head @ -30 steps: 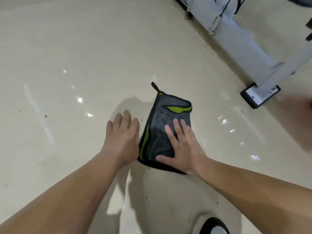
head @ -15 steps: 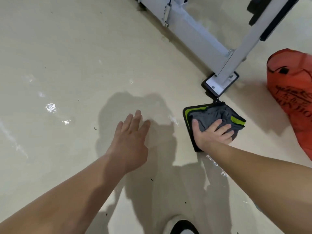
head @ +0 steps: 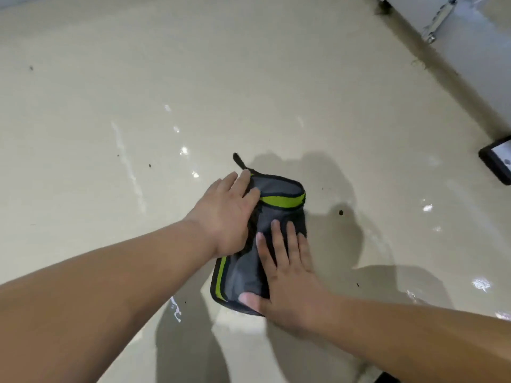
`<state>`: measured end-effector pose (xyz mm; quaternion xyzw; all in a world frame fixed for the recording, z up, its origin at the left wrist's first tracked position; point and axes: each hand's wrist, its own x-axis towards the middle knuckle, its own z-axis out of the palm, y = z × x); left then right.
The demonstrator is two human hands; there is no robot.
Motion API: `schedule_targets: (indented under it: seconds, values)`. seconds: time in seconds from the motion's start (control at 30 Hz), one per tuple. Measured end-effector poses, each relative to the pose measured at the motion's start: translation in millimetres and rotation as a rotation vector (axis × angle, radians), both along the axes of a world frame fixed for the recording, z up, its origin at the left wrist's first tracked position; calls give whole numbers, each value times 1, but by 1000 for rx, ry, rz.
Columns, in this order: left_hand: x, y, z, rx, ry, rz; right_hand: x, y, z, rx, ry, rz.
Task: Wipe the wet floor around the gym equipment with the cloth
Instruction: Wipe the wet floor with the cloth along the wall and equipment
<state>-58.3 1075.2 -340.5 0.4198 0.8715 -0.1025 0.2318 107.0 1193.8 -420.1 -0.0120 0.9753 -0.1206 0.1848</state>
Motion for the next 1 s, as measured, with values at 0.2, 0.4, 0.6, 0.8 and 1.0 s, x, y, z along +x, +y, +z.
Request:
schedule_targets:
  seconds: [0.2,0.4,0.6,0.8,1.0]
  values:
    - [55,0,-43,133,19,-154,-26,73,20,-142,302,-286]
    - [81,30,-59,-30,-131,-6,-23,92,31,-115,202,-450]
    - [35,-9,-66,-63,-78,0,-51,65,68,-243,-139,-432]
    - [1,-66,-73,-28,-26,284,-78,41,114,-110,-445,-210]
    - [3,-83,-67,-101,0,453,-121,24,93,115,-360,-50]
